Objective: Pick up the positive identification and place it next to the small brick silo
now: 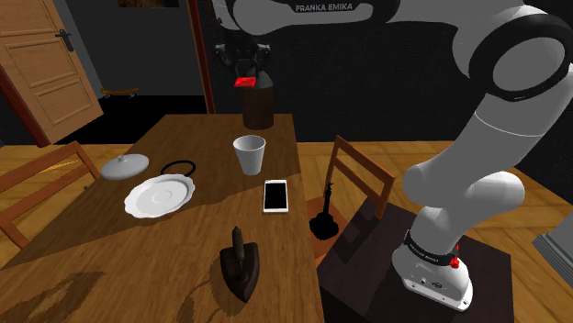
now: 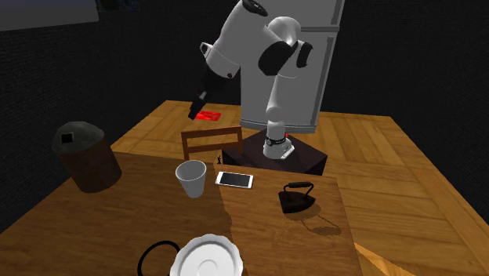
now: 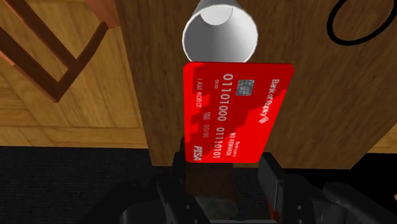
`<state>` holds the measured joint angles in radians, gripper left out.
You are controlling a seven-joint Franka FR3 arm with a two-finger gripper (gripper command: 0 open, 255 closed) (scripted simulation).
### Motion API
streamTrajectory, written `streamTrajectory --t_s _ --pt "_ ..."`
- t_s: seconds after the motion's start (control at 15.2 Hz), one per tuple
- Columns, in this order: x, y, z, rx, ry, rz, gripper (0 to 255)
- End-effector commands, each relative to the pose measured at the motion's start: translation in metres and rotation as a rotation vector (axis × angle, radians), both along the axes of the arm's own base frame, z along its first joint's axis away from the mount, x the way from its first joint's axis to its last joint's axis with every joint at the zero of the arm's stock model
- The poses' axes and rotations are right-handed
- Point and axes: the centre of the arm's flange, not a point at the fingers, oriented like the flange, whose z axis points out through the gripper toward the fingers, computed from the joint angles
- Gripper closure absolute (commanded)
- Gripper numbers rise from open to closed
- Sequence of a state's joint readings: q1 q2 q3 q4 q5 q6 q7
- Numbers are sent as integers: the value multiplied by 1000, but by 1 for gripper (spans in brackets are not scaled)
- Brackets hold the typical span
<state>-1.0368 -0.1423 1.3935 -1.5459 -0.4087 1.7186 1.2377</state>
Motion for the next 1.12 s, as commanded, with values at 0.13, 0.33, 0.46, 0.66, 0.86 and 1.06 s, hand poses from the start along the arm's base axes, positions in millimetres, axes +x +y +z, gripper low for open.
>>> streamTrajectory --t_s 0.13,0.33,0.46,0.66,0.86,1.06 --pt "22 -45 1 -1 0 0 255" --pt "39 -81 1 -1 0 0 255" --pt "50 -105 1 -1 0 0 255" --pt "68 -140 1 -1 0 0 255" --pt "85 -176 1 -1 0 0 255" --pt "102 -212 2 -1 0 0 255"
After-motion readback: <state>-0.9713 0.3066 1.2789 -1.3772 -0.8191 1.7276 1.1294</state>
